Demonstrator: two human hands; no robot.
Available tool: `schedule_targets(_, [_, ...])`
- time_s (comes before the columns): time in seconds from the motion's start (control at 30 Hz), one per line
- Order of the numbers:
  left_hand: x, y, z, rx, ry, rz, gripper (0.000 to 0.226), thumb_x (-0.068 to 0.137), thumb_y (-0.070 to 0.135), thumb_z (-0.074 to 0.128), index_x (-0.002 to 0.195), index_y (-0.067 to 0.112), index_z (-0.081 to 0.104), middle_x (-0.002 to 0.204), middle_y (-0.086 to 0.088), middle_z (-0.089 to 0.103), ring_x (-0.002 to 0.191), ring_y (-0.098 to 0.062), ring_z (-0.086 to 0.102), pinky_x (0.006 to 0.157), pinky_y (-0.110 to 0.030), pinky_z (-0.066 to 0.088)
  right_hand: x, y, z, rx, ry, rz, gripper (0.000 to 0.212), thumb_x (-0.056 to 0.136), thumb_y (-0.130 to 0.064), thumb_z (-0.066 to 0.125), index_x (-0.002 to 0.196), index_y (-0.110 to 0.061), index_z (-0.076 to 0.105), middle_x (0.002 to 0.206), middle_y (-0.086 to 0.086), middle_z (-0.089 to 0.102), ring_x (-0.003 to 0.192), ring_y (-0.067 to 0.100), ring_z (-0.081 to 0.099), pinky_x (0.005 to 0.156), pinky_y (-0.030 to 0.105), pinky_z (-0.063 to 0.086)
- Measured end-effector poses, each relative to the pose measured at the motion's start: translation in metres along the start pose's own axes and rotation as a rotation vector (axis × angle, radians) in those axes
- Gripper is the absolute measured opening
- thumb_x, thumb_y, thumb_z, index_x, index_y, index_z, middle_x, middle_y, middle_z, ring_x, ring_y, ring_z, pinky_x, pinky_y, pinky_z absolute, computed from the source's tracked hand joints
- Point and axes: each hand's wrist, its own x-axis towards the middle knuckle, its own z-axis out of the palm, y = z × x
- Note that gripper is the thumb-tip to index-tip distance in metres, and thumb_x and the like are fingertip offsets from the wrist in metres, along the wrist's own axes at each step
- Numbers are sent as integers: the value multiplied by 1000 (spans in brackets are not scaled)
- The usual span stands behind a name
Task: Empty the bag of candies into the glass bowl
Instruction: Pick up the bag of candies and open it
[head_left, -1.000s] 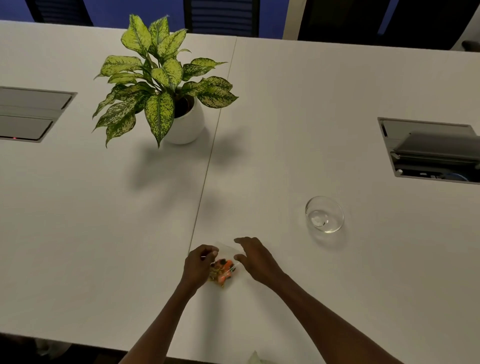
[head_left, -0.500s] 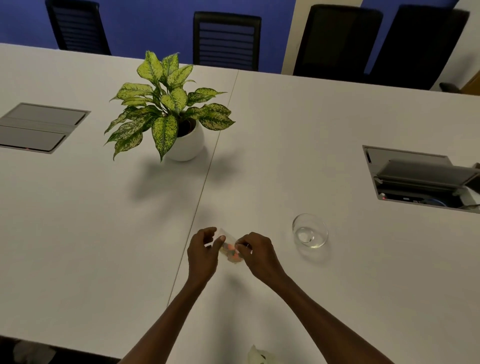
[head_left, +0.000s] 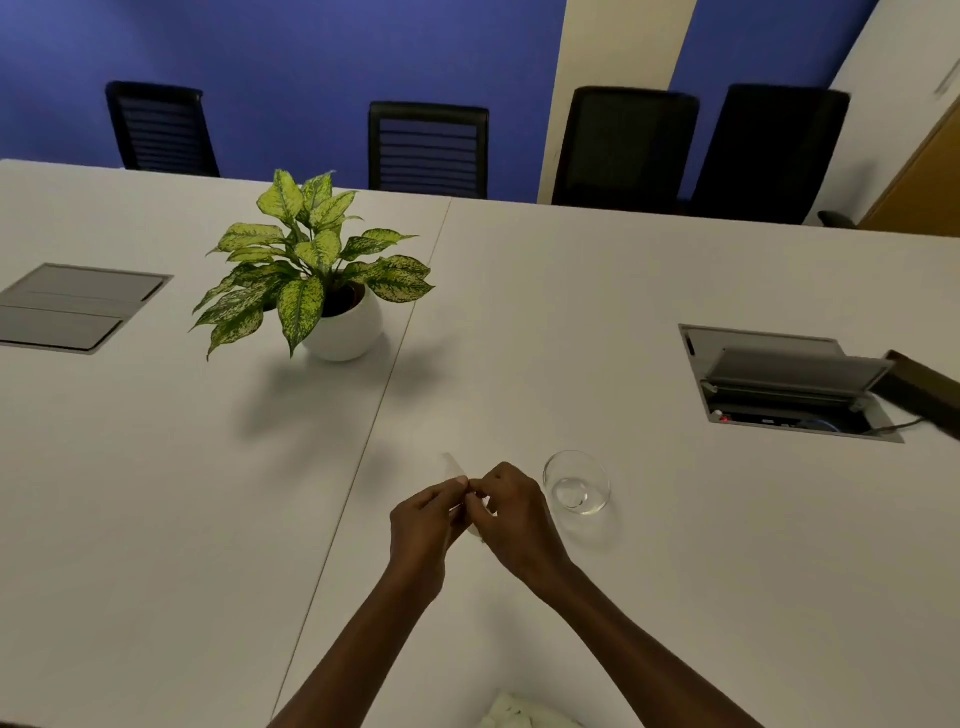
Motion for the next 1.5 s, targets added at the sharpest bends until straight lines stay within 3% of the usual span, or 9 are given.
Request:
schedule_targets(0.1, [-6,2,6,-53,-65,-7,15,89,9,65,89,4,79,96,-18,77,94,-29,75,74,-28,61,-3,2,-12,70,46,17,18,91,-25,63,99,-16,76,84,4,66,70,10,60,58,12,43])
schedule_targets(0.37, [-16,5,17,-10,-169,0,17,92,10,63,95,2,77,100,-19,77,96,-29,74,77,-27,61,-8,7,-31,91,98,-11,17,90,-22,64,88,-13,78,80,7,73,70,14,66,63,27,53])
schedule_targets(0.5, [-20,5,22,158,-178,97,20,93,14,61,86,10,80,92,-14,79,92,-27,75,76,-25,60,-11,5,-33,112,134,30,15,87,-21,63,80,-14,75,74,2,75,64,11,68,59,20,56])
schedule_targets(0.73, [-26,3,30,280,-156,190,22,95,17,58,93,10,78,91,-9,79,91,-21,75,86,-33,58,-8,6,-37,209,129,112,15,86,-24,66,79,-12,71,71,3,75,62,8,69,59,19,56])
schedule_targets(1.0, [-23,11,29,95,-177,-39,19,91,13,64,85,2,78,88,-21,77,80,-27,75,66,-26,60,-4,9,-46,319,49,164,14,87,-11,64,77,-6,73,69,8,73,57,12,64,55,29,54])
schedule_targets(1.13, [-20,11,31,87,-231,-63,24,96,13,55,92,-2,75,92,-24,74,86,-31,73,72,-30,60,-5,8,-52,572,-8,245,18,87,-5,62,73,-2,73,58,4,66,46,7,57,48,18,47])
schedule_targets(1.3, [-17,16,39,36,-302,-67,29,99,11,49,93,-4,73,86,-19,74,80,-26,73,70,-25,59,-1,8,-59,758,-25,328,20,88,-6,61,77,9,69,69,23,61,51,17,54,58,28,49])
schedule_targets(1.4, [-16,20,43,101,-287,-27,25,97,13,54,91,-1,75,89,-21,76,85,-29,74,72,-25,59,2,9,-64,681,16,314,17,87,-5,63,76,4,72,68,26,65,52,16,59,57,27,51])
schedule_targets(1.5, [-13,24,46,241,-211,98,17,90,15,67,80,7,78,86,-19,77,85,-30,75,71,-26,60,7,10,-68,447,98,267,17,84,-7,65,69,-3,72,53,2,67,42,8,59,46,18,48])
